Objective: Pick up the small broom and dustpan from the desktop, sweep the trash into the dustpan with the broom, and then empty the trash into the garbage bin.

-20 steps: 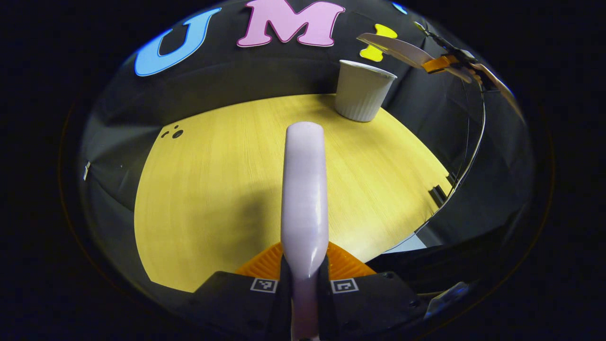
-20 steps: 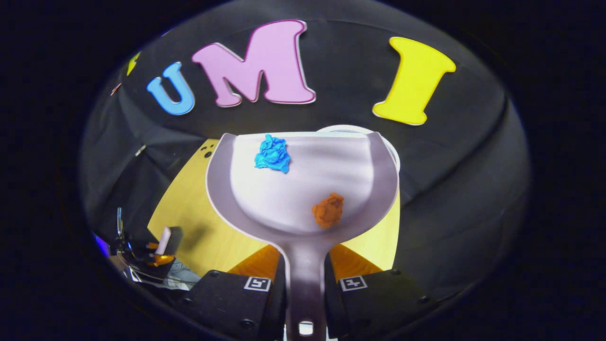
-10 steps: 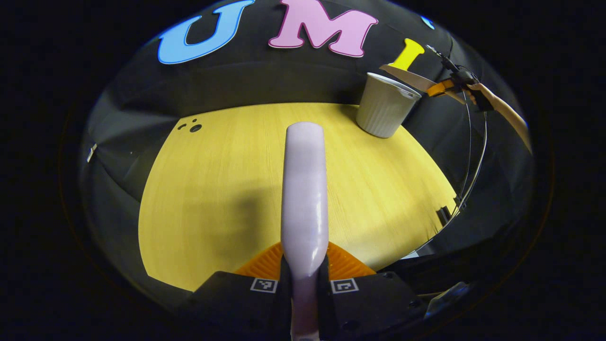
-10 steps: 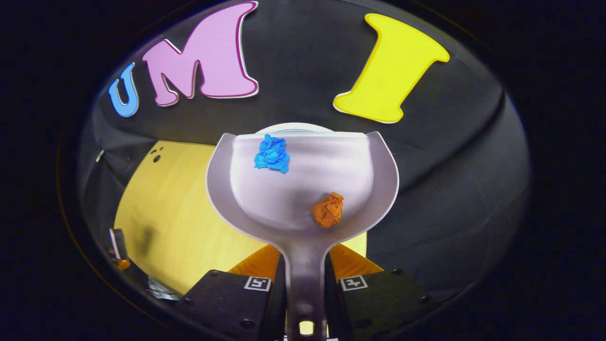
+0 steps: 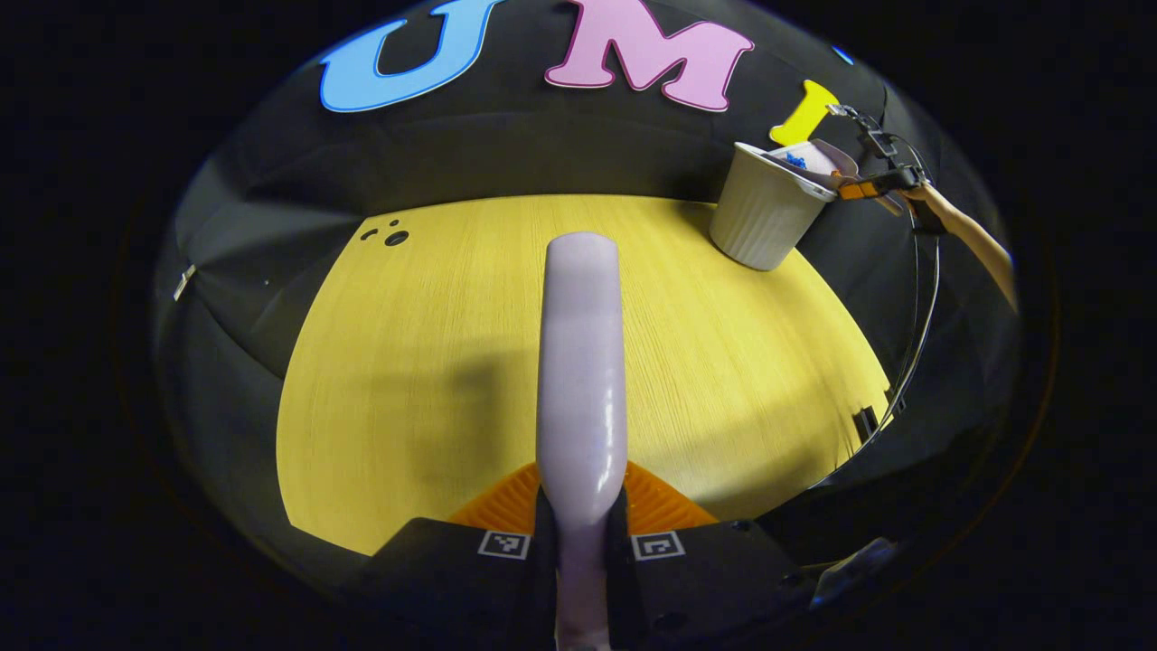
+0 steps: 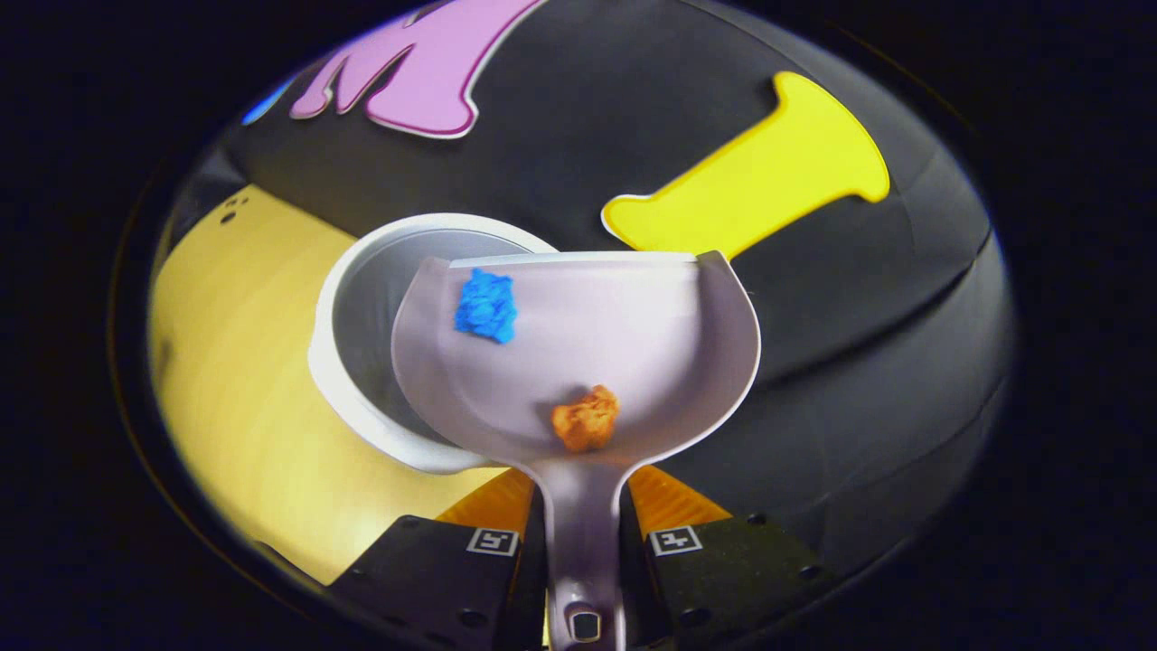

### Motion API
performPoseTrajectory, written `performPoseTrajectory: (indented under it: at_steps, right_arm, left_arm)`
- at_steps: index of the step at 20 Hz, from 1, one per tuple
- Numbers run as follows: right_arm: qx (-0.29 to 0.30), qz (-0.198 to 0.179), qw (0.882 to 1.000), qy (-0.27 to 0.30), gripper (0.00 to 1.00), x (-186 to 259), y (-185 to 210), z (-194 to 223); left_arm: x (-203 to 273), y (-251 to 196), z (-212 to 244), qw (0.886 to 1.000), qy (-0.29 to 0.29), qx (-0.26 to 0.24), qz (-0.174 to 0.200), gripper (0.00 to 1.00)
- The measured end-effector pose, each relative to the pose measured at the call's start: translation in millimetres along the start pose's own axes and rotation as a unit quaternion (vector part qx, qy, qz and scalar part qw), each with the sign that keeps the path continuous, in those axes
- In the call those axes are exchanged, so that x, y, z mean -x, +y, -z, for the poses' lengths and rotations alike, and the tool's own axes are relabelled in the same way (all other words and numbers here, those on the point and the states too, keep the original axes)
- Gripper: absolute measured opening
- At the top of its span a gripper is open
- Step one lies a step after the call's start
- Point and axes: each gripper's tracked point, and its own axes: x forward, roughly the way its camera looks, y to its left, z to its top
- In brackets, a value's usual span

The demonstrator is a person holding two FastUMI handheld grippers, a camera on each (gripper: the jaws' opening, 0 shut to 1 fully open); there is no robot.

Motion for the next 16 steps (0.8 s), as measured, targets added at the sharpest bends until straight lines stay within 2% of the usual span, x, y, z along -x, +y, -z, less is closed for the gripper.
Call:
performPoseTrajectory:
  at_steps: [4, 5, 6, 7, 11, 14, 15, 16]
  right_arm:
    - [0.108, 0.059, 0.992, -0.031, 0.38, -3, -11, -4]
    - [0.126, 0.068, 0.989, -0.035, 0.42, -5, -14, -3]
    - [0.144, 0.078, 0.986, -0.037, 0.38, -5, -15, -2]
    - [0.165, 0.091, 0.981, -0.042, 0.38, -3, -16, -4]
    - [0.243, 0.148, 0.957, -0.054, 0.38, -1, -19, -12]
    - [0.285, 0.179, 0.939, -0.066, 0.37, 6, -20, -17]
    - [0.309, 0.188, 0.93, -0.071, 0.34, 6, -22, -18]
    - [0.337, 0.199, 0.916, -0.082, 0.38, 7, -23, -22]
  left_arm:
    - [-1, 3, -1, 1.0, 0.004, 0.016, -0.006, 0.28]
    - [-1, 3, 0, 1.0, 0.003, 0.022, -0.007, 0.27]
    - [0, 2, 0, 1.0, 0.002, 0.028, -0.007, 0.27]
    - [0, 2, 0, 0.999, 0.001, 0.034, -0.008, 0.27]
    - [-1, 5, 1, 0.997, -0.009, 0.078, -0.017, 0.24]
    - [0, 10, 6, 0.993, -0.013, 0.112, -0.022, 0.27]
    - [1, 13, 10, 0.993, -0.011, 0.117, -0.026, 0.26]
    - [2, 18, 12, 0.992, -0.01, 0.119, -0.035, 0.27]
